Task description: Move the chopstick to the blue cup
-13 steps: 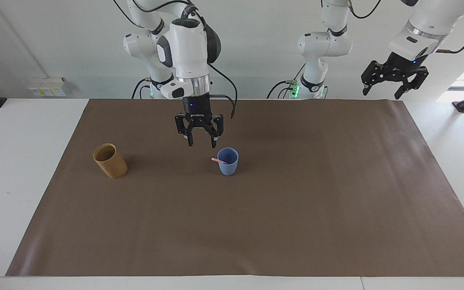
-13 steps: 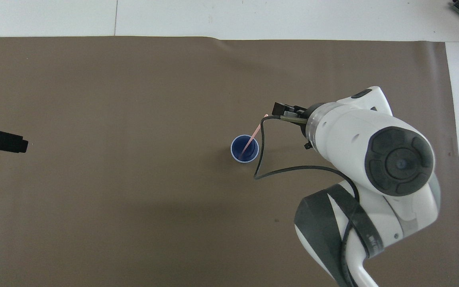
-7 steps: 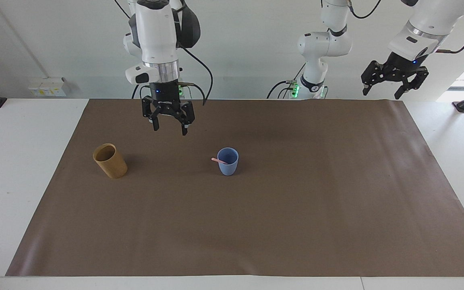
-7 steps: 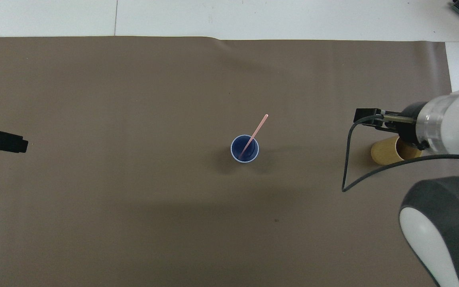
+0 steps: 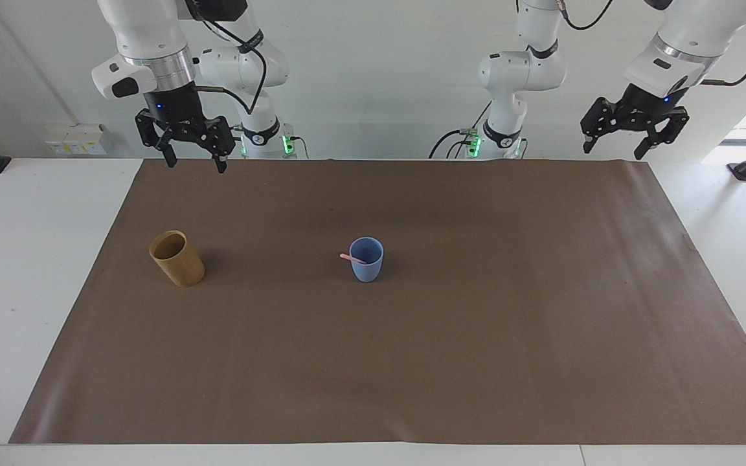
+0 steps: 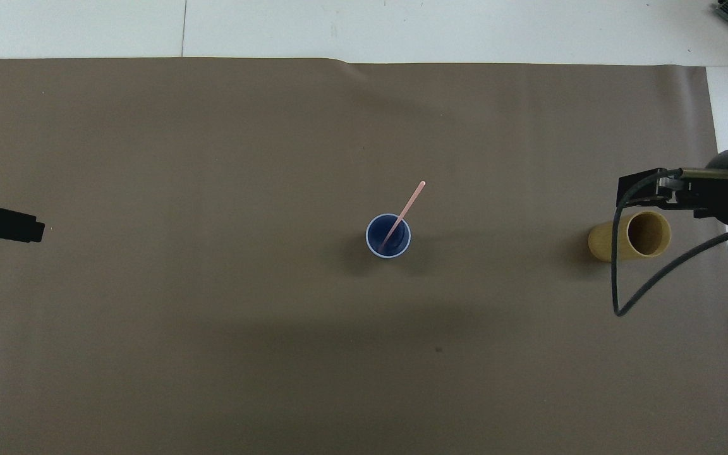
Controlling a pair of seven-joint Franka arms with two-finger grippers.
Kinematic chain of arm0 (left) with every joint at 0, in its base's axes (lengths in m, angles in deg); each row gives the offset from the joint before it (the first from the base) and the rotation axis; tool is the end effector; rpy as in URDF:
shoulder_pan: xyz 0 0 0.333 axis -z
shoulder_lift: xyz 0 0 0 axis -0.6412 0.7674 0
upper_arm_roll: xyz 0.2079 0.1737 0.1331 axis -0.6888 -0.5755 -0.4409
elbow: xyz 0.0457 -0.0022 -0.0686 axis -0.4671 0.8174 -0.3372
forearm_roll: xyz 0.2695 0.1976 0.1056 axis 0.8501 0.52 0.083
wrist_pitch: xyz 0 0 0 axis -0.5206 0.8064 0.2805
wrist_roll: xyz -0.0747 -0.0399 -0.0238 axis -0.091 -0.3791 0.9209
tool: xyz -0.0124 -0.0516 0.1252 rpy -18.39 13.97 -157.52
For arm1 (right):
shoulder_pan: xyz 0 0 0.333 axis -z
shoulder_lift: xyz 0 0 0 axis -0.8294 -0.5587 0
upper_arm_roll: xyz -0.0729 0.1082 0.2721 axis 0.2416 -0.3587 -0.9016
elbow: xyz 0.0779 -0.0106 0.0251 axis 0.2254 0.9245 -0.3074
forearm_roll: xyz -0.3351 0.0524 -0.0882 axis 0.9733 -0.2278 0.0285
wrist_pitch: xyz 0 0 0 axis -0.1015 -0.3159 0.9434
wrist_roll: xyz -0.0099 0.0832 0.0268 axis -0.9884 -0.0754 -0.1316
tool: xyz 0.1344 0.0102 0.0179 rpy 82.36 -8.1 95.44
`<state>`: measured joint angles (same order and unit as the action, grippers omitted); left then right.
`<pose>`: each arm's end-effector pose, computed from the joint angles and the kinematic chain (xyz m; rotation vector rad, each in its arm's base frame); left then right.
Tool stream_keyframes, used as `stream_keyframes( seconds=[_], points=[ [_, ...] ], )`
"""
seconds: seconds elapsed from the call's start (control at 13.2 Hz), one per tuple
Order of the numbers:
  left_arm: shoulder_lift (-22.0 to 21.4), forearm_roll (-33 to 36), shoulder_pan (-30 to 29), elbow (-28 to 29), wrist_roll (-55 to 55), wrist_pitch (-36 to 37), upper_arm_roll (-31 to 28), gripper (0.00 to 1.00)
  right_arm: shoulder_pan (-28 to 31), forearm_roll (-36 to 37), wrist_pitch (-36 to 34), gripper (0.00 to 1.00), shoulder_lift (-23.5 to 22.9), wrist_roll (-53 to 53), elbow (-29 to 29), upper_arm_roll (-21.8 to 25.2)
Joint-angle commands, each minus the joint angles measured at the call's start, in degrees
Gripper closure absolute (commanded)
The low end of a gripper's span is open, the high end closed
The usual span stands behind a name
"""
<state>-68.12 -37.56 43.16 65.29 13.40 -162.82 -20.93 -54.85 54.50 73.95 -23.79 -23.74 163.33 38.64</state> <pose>0.4767 -0.0409 0.6231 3.1006 -0.3323 0.0111 0.5062 0.0455 0.5995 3.1092 -0.2320 0.1151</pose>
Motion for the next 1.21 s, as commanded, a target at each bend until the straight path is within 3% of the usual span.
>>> stream_keyframes(
  seconds=[0.0, 0.15, 0.3, 1.13],
  points=[
    [-1.6, -0.4, -0.9, 1.8, 0.1, -0.2, 0.4, 0.00, 0.9, -0.9, -1.7, 0.00, -1.7, 2.7, -2.6, 0.1],
    [-1.6, -0.4, -0.9, 1.8, 0.1, -0.2, 0.4, 0.00, 1.0, -1.2, -2.7, 0.00, -0.8, 4.9, -1.9, 0.6],
    [-1.6, -0.4, -0.9, 1.8, 0.1, -0.2, 0.4, 0.00, 1.7, -1.2, -1.7, 0.00, 2.6, 9.2, 3.7, 0.9],
    [-1.6, -0.4, -0.9, 1.8, 0.1, -0.2, 0.4, 0.00, 1.5, -1.4, -1.3, 0.00, 2.8, 9.2, 4.0, 0.7]
  ],
)
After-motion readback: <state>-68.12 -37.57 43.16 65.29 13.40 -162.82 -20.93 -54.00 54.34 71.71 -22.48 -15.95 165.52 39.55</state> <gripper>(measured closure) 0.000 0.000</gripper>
